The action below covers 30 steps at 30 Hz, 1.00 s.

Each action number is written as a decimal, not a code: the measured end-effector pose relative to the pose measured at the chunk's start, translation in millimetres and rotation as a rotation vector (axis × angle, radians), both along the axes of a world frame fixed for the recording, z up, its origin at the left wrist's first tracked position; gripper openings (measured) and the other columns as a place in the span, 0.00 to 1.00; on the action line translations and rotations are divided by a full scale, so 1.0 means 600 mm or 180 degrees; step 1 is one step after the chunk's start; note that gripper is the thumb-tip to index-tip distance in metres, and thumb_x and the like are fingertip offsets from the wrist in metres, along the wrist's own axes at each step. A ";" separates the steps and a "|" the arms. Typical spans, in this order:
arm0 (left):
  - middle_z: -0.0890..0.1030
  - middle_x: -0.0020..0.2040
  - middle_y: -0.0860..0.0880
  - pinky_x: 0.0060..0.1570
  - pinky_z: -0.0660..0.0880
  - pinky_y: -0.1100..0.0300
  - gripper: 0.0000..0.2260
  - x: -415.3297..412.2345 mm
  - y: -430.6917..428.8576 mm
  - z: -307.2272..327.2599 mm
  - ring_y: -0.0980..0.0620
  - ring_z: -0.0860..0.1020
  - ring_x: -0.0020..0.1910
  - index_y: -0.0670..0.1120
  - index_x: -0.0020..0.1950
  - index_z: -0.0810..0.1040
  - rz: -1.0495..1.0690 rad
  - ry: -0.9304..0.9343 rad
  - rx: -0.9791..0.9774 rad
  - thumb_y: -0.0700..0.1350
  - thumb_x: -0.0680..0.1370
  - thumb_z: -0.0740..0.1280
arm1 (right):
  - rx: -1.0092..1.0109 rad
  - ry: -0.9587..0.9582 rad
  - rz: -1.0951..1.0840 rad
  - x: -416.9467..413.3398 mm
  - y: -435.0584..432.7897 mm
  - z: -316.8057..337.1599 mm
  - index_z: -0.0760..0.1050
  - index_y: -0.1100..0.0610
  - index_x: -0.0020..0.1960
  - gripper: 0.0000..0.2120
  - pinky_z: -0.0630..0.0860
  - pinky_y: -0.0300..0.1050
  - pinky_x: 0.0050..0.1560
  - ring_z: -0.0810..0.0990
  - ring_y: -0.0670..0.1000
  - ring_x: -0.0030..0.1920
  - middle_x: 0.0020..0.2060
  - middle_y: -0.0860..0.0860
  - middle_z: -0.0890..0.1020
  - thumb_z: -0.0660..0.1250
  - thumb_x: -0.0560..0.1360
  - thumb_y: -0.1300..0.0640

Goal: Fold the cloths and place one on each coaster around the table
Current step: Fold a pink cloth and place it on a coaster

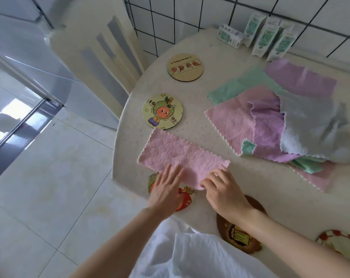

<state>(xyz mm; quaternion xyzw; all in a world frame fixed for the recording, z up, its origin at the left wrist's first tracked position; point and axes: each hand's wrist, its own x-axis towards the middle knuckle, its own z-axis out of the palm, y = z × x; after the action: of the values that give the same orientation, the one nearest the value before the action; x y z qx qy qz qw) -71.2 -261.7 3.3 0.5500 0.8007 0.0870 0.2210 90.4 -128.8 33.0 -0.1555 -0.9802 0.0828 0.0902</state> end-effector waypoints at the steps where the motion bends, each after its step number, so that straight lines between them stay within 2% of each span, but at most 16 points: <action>1: 0.46 0.78 0.52 0.74 0.40 0.52 0.35 0.014 0.009 0.001 0.48 0.40 0.77 0.51 0.78 0.46 -0.0020 -0.0116 0.0135 0.50 0.77 0.63 | -0.0190 0.0056 0.0027 0.000 -0.005 0.007 0.76 0.55 0.45 0.08 0.71 0.54 0.61 0.76 0.54 0.47 0.41 0.50 0.78 0.64 0.71 0.66; 4: 0.61 0.76 0.51 0.74 0.49 0.54 0.27 0.042 0.026 0.009 0.49 0.51 0.76 0.49 0.76 0.59 -0.0007 -0.0344 0.0518 0.53 0.77 0.60 | -0.0819 0.0122 0.0046 0.002 -0.018 0.032 0.75 0.55 0.51 0.08 0.76 0.43 0.49 0.79 0.49 0.43 0.42 0.48 0.80 0.66 0.72 0.62; 6: 0.72 0.70 0.50 0.70 0.56 0.58 0.23 0.048 0.027 0.012 0.51 0.61 0.71 0.49 0.70 0.69 -0.0062 -0.0283 0.0803 0.56 0.77 0.56 | -0.1240 0.0013 0.0089 0.005 -0.019 0.053 0.74 0.53 0.55 0.10 0.76 0.37 0.43 0.80 0.46 0.43 0.45 0.46 0.81 0.67 0.74 0.58; 7: 0.75 0.67 0.50 0.69 0.58 0.58 0.22 0.048 0.025 0.012 0.52 0.64 0.70 0.49 0.68 0.72 -0.0098 -0.0348 0.0853 0.55 0.77 0.56 | -0.1519 -0.0058 0.0105 0.006 -0.017 0.064 0.73 0.52 0.57 0.10 0.77 0.37 0.42 0.81 0.44 0.43 0.46 0.45 0.82 0.66 0.75 0.56; 10: 0.72 0.70 0.54 0.72 0.61 0.53 0.22 0.034 0.005 0.001 0.53 0.65 0.72 0.52 0.71 0.69 -0.0235 -0.0655 0.0639 0.49 0.76 0.67 | -0.2318 -0.0132 -0.0108 0.006 0.006 0.079 0.73 0.50 0.57 0.08 0.78 0.39 0.41 0.82 0.43 0.42 0.44 0.45 0.83 0.62 0.78 0.53; 13: 0.72 0.69 0.55 0.72 0.61 0.58 0.24 0.019 -0.016 0.007 0.57 0.66 0.71 0.52 0.70 0.71 -0.0289 -0.0917 0.0649 0.40 0.75 0.68 | -0.2165 -0.0387 -0.0135 -0.002 0.046 0.059 0.75 0.52 0.60 0.12 0.77 0.38 0.49 0.81 0.44 0.50 0.51 0.46 0.83 0.61 0.79 0.60; 16: 0.72 0.68 0.58 0.70 0.61 0.66 0.25 0.006 -0.028 0.025 0.62 0.66 0.69 0.54 0.70 0.71 -0.0187 -0.1179 0.0580 0.35 0.75 0.66 | -0.2059 -0.1063 0.0116 -0.014 0.078 0.029 0.70 0.49 0.68 0.26 0.70 0.38 0.63 0.73 0.44 0.63 0.63 0.46 0.76 0.57 0.76 0.71; 18: 0.75 0.65 0.59 0.65 0.67 0.67 0.27 -0.004 -0.031 0.030 0.63 0.72 0.64 0.56 0.69 0.72 0.0047 -0.1435 0.0360 0.34 0.74 0.65 | -0.1964 -0.1398 0.0313 -0.025 0.089 0.021 0.66 0.45 0.70 0.34 0.68 0.39 0.65 0.70 0.45 0.65 0.65 0.46 0.73 0.54 0.73 0.75; 20: 0.80 0.60 0.57 0.55 0.76 0.65 0.25 -0.014 -0.030 0.031 0.62 0.78 0.54 0.56 0.68 0.73 0.0352 -0.1706 0.0234 0.34 0.75 0.64 | -0.1947 -0.1707 0.0389 -0.036 0.097 0.019 0.64 0.43 0.71 0.38 0.68 0.43 0.64 0.68 0.46 0.64 0.63 0.47 0.72 0.55 0.71 0.76; 22: 0.82 0.55 0.57 0.50 0.78 0.65 0.20 -0.023 -0.024 0.030 0.63 0.80 0.51 0.56 0.65 0.76 0.0725 -0.2027 0.0240 0.38 0.78 0.63 | -0.2015 -0.1921 0.0348 -0.043 0.105 0.011 0.63 0.41 0.71 0.39 0.70 0.45 0.62 0.69 0.47 0.62 0.60 0.48 0.71 0.56 0.70 0.76; 24: 0.83 0.51 0.58 0.49 0.78 0.66 0.14 -0.032 -0.016 0.031 0.63 0.81 0.50 0.58 0.60 0.79 0.1146 -0.2323 0.0251 0.42 0.79 0.63 | -0.2133 -0.1968 0.0209 -0.052 0.112 0.001 0.65 0.36 0.68 0.36 0.73 0.47 0.58 0.72 0.48 0.58 0.56 0.47 0.71 0.60 0.71 0.72; 25: 0.83 0.49 0.58 0.47 0.79 0.65 0.12 -0.037 -0.010 0.031 0.61 0.81 0.48 0.57 0.57 0.80 0.1340 -0.2380 0.0249 0.43 0.79 0.63 | -0.2250 -0.1974 0.0093 -0.056 0.115 -0.006 0.67 0.36 0.65 0.32 0.74 0.47 0.56 0.74 0.49 0.56 0.55 0.47 0.71 0.62 0.72 0.68; 27: 0.83 0.43 0.53 0.43 0.81 0.57 0.07 -0.052 0.000 0.032 0.55 0.81 0.41 0.49 0.49 0.81 0.1743 -0.2485 0.0139 0.43 0.79 0.64 | -0.2503 -0.1906 -0.0165 -0.068 0.118 -0.013 0.74 0.41 0.57 0.18 0.74 0.46 0.52 0.76 0.50 0.51 0.50 0.49 0.74 0.64 0.72 0.61; 29: 0.82 0.42 0.46 0.42 0.81 0.48 0.07 -0.069 0.011 0.035 0.49 0.81 0.38 0.44 0.46 0.79 0.2157 -0.2776 -0.0097 0.45 0.80 0.63 | -0.2644 -0.1744 -0.0415 -0.088 0.120 -0.017 0.76 0.50 0.47 0.06 0.72 0.46 0.44 0.78 0.53 0.46 0.43 0.52 0.79 0.61 0.74 0.58; 30: 0.82 0.44 0.44 0.43 0.81 0.47 0.08 -0.079 0.016 0.033 0.46 0.82 0.39 0.45 0.48 0.77 0.2342 -0.2987 -0.0230 0.47 0.80 0.62 | -0.2695 -0.1677 -0.0517 -0.099 0.121 -0.019 0.76 0.54 0.44 0.06 0.72 0.46 0.41 0.79 0.53 0.43 0.41 0.54 0.81 0.60 0.76 0.55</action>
<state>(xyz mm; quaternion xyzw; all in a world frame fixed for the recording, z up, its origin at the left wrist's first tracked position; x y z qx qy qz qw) -118.6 -252.4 23.2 0.1315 0.7579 0.3642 0.5250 31.3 -56.4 21.8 -0.2699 -0.8349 0.4237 -0.2250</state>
